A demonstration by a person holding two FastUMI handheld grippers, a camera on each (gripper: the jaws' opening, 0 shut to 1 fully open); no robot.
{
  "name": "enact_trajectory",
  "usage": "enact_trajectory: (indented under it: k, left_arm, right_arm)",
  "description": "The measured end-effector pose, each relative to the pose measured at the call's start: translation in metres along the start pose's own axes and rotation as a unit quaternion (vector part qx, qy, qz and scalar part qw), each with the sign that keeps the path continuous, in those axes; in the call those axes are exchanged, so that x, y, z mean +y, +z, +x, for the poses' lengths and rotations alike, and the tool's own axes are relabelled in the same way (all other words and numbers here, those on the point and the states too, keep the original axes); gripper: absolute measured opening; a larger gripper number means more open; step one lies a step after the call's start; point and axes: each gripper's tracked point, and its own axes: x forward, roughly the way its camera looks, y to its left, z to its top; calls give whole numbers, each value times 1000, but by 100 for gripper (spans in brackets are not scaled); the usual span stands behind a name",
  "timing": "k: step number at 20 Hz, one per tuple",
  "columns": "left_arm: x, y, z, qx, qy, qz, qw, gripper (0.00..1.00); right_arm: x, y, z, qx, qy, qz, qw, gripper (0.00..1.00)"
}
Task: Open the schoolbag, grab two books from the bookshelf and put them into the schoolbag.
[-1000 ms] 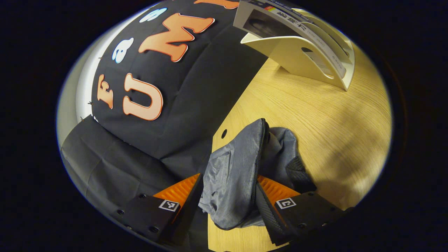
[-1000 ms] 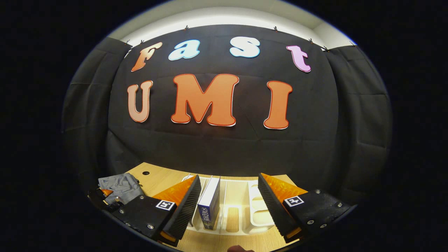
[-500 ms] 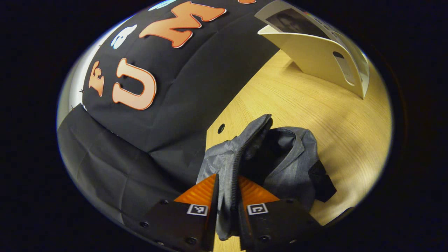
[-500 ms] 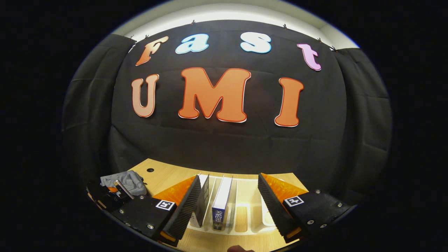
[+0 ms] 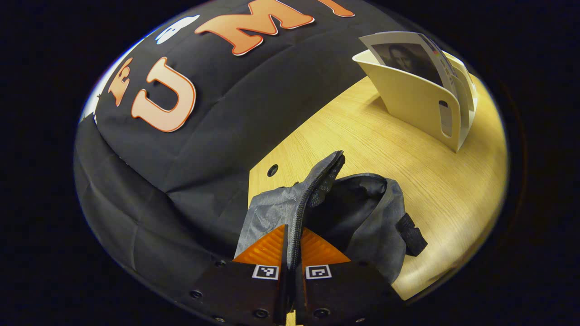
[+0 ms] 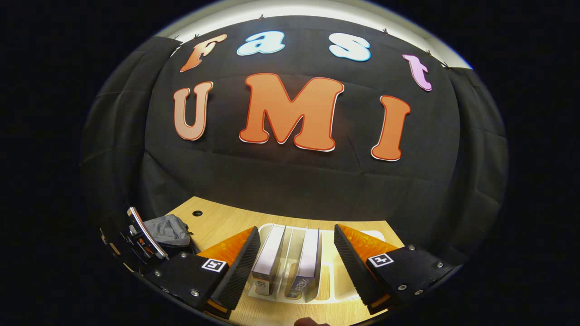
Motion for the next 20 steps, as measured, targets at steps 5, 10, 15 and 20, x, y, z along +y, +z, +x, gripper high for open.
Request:
enact_trajectory:
  k: [5,10,15,20]
  left_arm:
    - [22,8,-2,1,-69,-18,997,6]
    - [46,13,-3,14,-144,-40,989,5]
    - [67,20,-1,28,-197,-42,979,5]
    - [87,26,0,20,-221,-32,975,5]
  right_arm:
    - [15,0,13,37,0,-12,999,98]
    - [25,-17,29,104,-2,-39,994,98]
    - [50,-52,43,194,21,-14,981,99]
    - [48,-71,58,258,25,-8,966,99]
